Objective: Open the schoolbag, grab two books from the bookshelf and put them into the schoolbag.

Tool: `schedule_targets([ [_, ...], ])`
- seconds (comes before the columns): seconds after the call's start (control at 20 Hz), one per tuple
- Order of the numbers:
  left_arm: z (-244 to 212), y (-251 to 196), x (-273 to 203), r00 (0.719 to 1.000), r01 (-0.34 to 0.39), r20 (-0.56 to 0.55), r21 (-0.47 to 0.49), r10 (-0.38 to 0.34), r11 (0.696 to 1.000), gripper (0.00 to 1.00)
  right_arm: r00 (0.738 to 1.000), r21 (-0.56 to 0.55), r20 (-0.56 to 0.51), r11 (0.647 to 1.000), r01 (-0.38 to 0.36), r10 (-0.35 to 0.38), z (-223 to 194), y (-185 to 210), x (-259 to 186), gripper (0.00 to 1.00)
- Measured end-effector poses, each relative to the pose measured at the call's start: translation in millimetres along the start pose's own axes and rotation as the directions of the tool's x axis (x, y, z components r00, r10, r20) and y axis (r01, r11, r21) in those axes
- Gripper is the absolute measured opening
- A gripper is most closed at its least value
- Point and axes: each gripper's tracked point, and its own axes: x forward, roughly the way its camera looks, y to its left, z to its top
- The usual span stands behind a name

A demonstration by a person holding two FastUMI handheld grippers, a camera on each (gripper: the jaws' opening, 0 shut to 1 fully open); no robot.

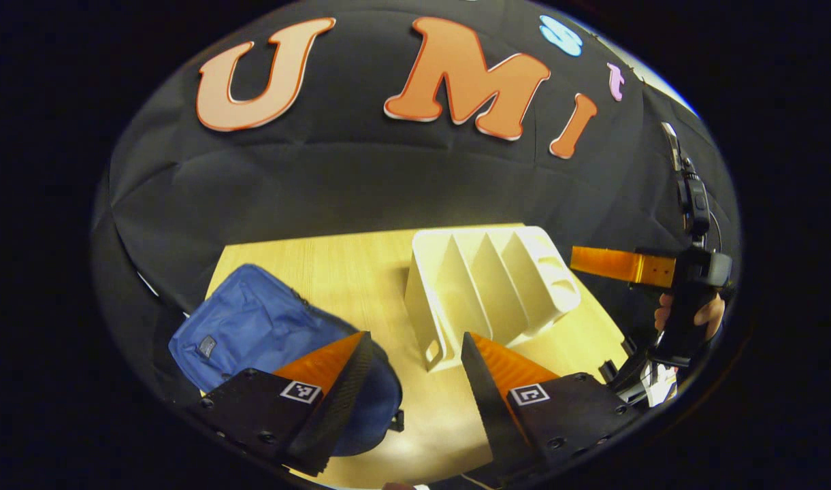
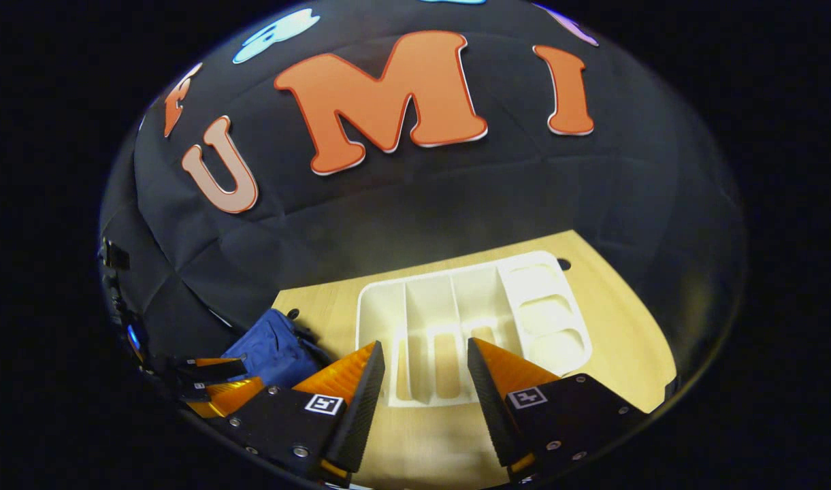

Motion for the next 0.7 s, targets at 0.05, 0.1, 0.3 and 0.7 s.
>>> schedule_targets([
  [0.05, 12, -4, -1, 0.999, -0.017, 0.035, 0.007, 0.016, 1.000, 0.85, 0.999, -0.011, 0.032, 1.000, 0.010, -0.009, 8, -5, -4, 0.63],
  [0.1, 21, -11, -3, 0.997, -0.028, 0.070, 0.010, 0.027, 1.000, 0.88, 0.998, -0.019, 0.058, 1.000, 0.017, -0.016, 16, -10, -6, 0.81],
  [0.3, 58, -34, -14, 0.974, -0.079, 0.213, 0.029, 0.071, 0.996, 0.96, 0.983, -0.048, 0.181, 0.998, 0.043, -0.033, 45, -20, -19, 0.90],
  [0.7, 118, -38, -49, 0.800, -0.203, 0.580, 0.019, 0.155, 0.979, 0.96, 0.908, -0.140, 0.417, 0.984, 0.111, -0.043, 97, -35, -53, 0.94],
])
